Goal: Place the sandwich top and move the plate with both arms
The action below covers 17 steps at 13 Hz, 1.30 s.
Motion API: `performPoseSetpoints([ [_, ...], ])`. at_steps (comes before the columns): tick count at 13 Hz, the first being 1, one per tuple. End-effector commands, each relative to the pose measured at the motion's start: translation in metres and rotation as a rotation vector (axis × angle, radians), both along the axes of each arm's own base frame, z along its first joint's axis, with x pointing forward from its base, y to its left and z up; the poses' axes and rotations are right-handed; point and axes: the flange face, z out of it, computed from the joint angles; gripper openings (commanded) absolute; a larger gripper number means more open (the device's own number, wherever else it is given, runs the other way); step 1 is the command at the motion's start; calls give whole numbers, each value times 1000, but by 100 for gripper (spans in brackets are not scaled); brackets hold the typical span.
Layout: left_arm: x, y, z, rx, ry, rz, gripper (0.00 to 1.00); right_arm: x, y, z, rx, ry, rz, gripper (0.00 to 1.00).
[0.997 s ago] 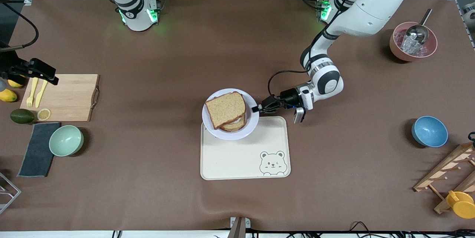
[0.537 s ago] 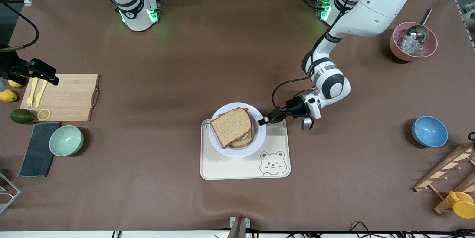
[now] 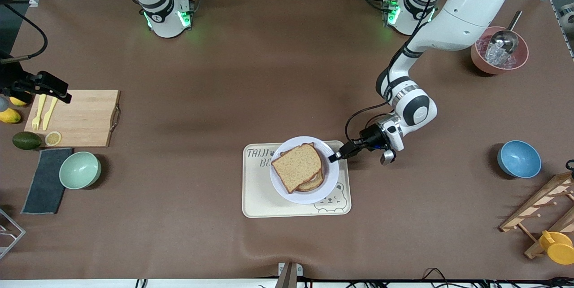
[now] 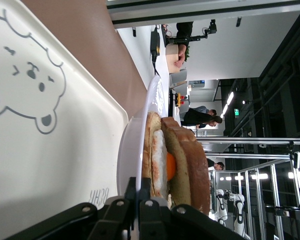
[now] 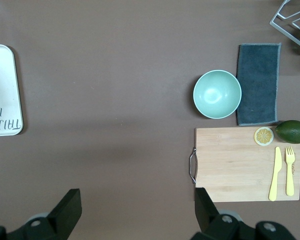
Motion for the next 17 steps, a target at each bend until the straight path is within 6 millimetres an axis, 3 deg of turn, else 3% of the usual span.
performPoseSetpoints([
  [1, 13, 4, -10, -4, 18, 5, 0, 0, 1, 1, -14, 3, -12, 100],
  [5, 22, 11, -34, 0, 38, 29, 0, 2, 1, -4, -14, 12, -12, 100],
  [9, 19, 3, -57, 5, 50, 17, 0, 3, 1, -5, -13, 12, -12, 100],
  [15, 16, 8, -70, 24, 69, 24, 0, 3, -1, -6, -8, 14, -13, 100],
  [17, 16, 11, -71, 48, 78, 16, 12, 3, -1, -5, -8, 12, -13, 100],
])
